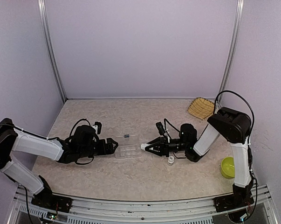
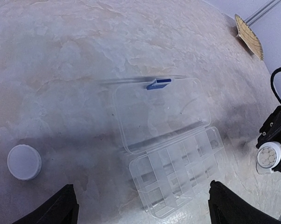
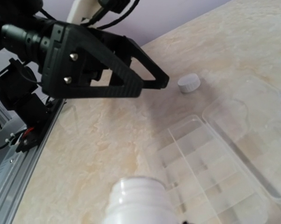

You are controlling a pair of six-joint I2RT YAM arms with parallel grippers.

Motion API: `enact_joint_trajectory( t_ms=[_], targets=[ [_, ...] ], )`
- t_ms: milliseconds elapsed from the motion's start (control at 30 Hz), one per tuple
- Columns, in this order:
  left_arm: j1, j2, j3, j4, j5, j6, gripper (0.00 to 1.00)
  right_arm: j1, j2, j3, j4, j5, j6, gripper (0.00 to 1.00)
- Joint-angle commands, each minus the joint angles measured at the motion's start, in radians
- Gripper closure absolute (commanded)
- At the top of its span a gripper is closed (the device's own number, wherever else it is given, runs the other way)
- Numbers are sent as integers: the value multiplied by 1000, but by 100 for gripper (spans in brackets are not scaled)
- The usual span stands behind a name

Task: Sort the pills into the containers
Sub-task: Pour the pill into the compartment of the pill container.

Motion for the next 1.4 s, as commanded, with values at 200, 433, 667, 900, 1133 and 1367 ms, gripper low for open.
enact_joint_trajectory(
  t_ms=[200, 433, 667, 900, 1133, 1367],
  targets=[
    [-10, -13, 17, 22, 9, -7, 5, -9, 30, 21, -44, 19, -29, 85],
    [-12, -18, 16, 22, 7, -8, 5, -9, 34, 23, -74, 30, -46, 85],
    [-12, -26, 10, 19, 3, -7, 5, -10, 38, 30, -104, 36, -59, 85],
    [-12, -30, 5, 23, 0, -8, 5, -9, 29, 37, -155, 42, -86, 85],
    [-12, -28, 5, 29, 4, -9, 5, -8, 26, 45, -194, 49, -107, 85],
    [-12, -31, 1, 31, 4, -7, 5, -3, 20, 53, -229, 53, -126, 85]
  ],
)
